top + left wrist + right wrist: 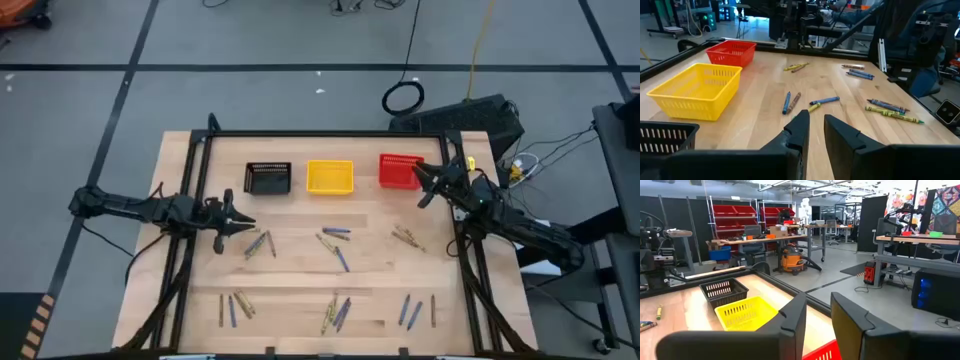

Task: Sort crayons

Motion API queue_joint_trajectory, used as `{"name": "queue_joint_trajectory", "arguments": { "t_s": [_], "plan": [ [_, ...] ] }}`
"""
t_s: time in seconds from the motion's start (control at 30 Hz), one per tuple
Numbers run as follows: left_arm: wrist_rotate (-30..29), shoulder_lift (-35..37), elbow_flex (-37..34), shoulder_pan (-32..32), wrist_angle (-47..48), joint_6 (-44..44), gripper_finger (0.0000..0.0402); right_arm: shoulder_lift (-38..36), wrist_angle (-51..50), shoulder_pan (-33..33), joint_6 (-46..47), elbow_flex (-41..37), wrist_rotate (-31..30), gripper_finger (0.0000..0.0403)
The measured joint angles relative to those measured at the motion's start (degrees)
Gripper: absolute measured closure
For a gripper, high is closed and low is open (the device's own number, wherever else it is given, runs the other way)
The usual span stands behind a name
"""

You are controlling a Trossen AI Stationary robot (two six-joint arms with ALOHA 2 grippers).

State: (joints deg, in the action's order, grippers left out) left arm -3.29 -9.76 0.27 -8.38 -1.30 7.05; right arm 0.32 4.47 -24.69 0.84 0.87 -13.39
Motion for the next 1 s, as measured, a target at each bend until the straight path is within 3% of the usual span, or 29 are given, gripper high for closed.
{"name": "queue_joint_trajectory", "arguments": {
  "t_s": [1.0],
  "plan": [
    [-0.01, 0.00, -0.02, 0.00, -0.01, -0.01, 0.0338, 1.80, -0.02, -1.97, 0.00, 0.02, -0.03, 0.0325]
  ]
}}
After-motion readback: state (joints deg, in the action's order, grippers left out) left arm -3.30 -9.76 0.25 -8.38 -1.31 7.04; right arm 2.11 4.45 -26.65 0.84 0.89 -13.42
